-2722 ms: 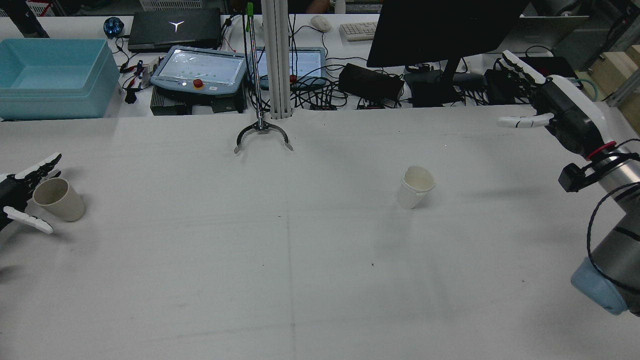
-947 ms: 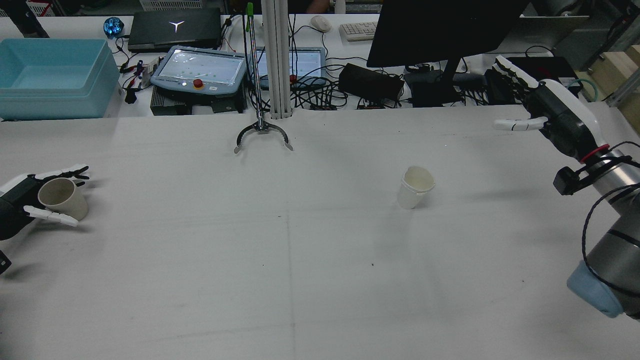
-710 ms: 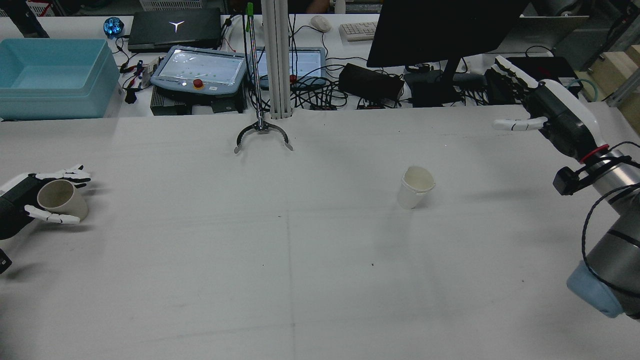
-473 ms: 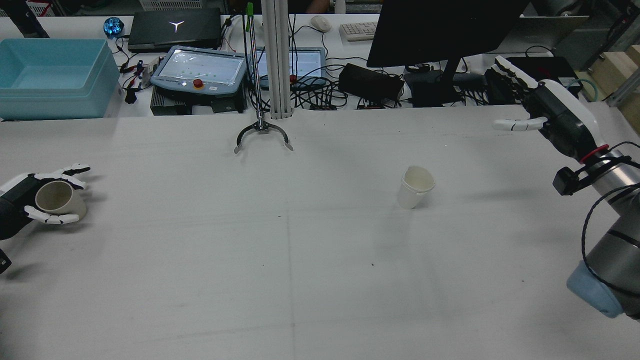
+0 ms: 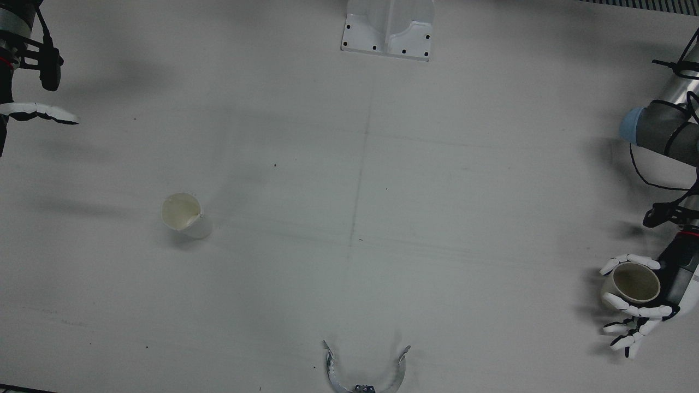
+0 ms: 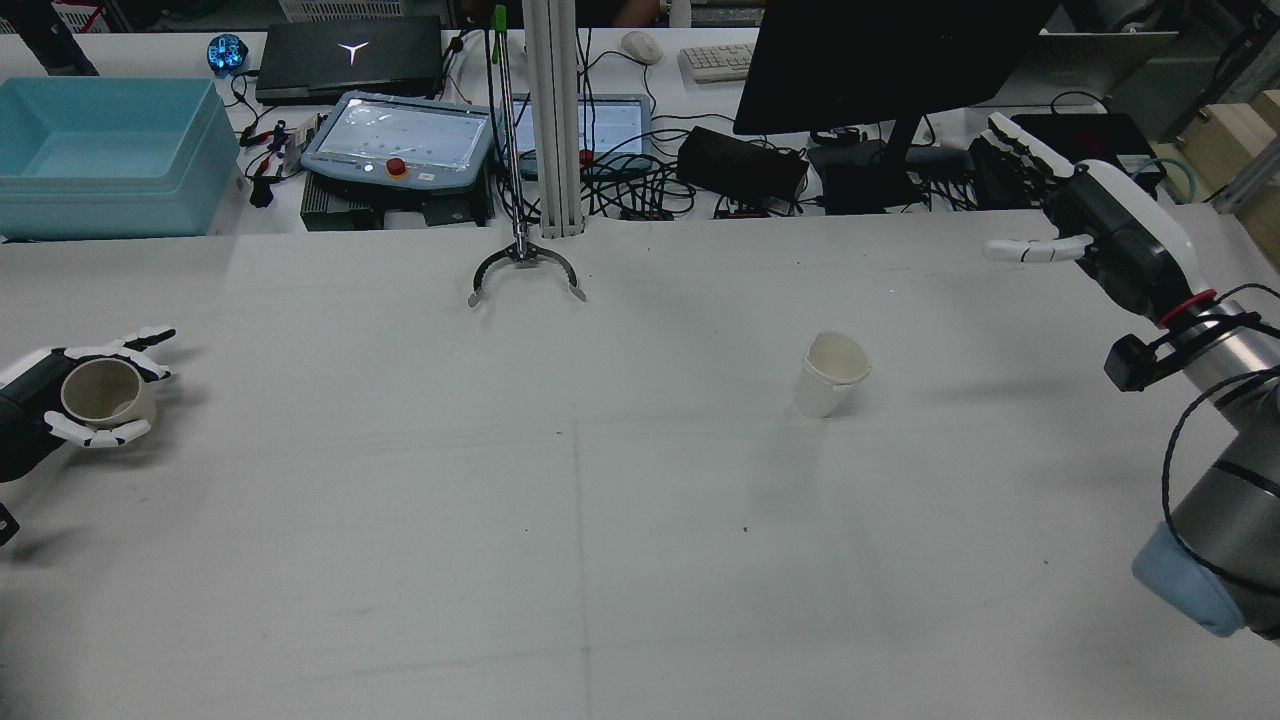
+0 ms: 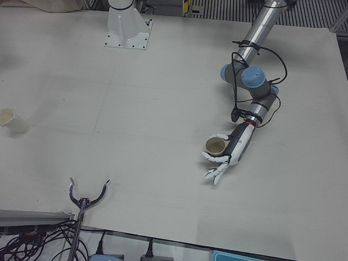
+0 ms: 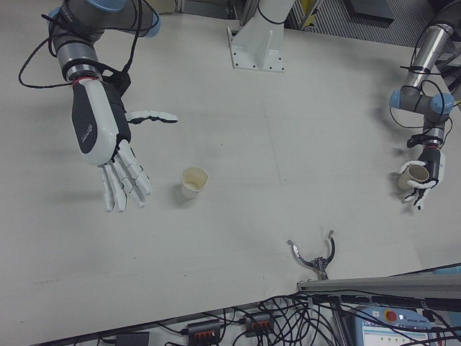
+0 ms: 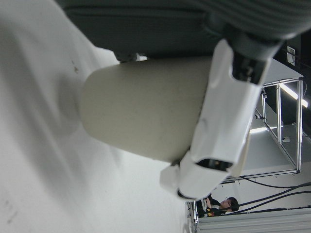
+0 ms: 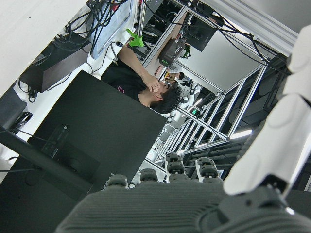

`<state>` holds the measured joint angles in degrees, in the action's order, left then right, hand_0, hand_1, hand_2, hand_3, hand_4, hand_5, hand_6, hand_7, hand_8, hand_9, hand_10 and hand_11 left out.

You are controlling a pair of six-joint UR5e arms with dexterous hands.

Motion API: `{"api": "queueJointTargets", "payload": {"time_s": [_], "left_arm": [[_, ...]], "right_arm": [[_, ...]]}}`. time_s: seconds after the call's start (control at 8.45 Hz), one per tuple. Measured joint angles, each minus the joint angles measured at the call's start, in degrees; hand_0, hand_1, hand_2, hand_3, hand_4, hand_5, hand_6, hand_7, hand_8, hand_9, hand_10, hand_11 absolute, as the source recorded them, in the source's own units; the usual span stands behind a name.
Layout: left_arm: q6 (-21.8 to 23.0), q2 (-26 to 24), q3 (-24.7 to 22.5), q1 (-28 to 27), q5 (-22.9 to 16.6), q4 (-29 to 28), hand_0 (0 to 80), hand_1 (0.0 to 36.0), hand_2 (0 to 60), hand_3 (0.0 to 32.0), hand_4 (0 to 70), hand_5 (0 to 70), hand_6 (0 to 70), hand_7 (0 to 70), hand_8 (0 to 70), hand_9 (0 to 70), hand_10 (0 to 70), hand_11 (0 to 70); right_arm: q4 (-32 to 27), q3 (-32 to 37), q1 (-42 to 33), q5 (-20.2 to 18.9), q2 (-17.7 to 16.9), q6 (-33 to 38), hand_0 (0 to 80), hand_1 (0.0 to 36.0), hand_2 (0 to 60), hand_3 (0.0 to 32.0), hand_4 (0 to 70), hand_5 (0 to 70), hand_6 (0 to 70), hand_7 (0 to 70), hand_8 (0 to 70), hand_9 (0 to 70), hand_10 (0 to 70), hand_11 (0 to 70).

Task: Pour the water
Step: 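Reach the right hand to the other beige cup and grasp it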

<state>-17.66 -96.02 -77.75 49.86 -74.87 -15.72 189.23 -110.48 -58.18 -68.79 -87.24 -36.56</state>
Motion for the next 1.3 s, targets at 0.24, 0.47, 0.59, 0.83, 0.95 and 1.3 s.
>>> {"api": "queueJointTargets", "payload": {"time_s": [0.24,0.47,0.59,0.83,0.95,1.3], "left_arm": [[3.1,0.4,-3.7,0.3,-4.4,2.7,80.0,36.0,60.0,0.0,70.0,70.0,13.5,10.5,4.7,0.7,12.4,21.1],[5.6,1.0,-5.3,0.5,-7.2,3.4,80.0,36.0,60.0,0.0,70.0,70.0,12.9,10.0,4.3,0.6,12.2,20.8],[7.1,1.9,-5.8,0.6,-7.6,2.5,80.0,36.0,60.0,0.0,70.0,70.0,13.1,10.4,4.2,0.6,12.4,21.2],[9.9,3.9,-7.2,0.6,-7.7,0.5,80.0,36.0,60.0,0.0,70.0,70.0,12.9,10.7,4.3,0.7,12.3,21.1],[10.5,4.4,-8.6,0.6,-7.6,0.8,80.0,36.0,60.0,0.0,70.0,70.0,13.2,11.3,4.3,0.8,12.2,20.9],[10.7,4.8,-10.6,0.6,-7.6,2.4,80.0,36.0,60.0,0.0,70.0,70.0,13.2,11.3,4.3,0.8,11.9,20.6]], "right_arm": [[0.0,0.0,0.1,0.0,0.5,-0.1,42.1,10.3,15.5,7.2,0.0,4.6,12.8,7.2,4.0,0.7,0.0,0.0],[0.0,0.1,0.4,0.1,0.7,-0.2,42.2,10.3,15.4,6.8,0.0,4.7,12.8,6.7,4.4,1.2,0.0,0.0],[-0.2,0.7,0.9,0.2,0.8,-0.2,44.4,11.8,15.5,5.8,0.0,5.0,11.4,4.7,4.4,1.4,0.0,0.0],[-2.4,3.9,3.1,0.8,2.6,0.5,46.5,15.4,18.2,6.2,0.0,5.6,8.3,1.5,3.7,1.0,0.0,0.0],[-4.3,5.1,5.5,3.2,3.2,1.2,46.2,15.0,16.6,6.0,0.0,5.5,7.4,0.0,3.3,0.9,0.0,0.0],[-13.4,15.1,16.3,12.9,5.1,6.2,46.7,16.4,16.8,14.0,0.0,5.7,5.7,0.0,1.2,0.0,0.0,0.0]]}}
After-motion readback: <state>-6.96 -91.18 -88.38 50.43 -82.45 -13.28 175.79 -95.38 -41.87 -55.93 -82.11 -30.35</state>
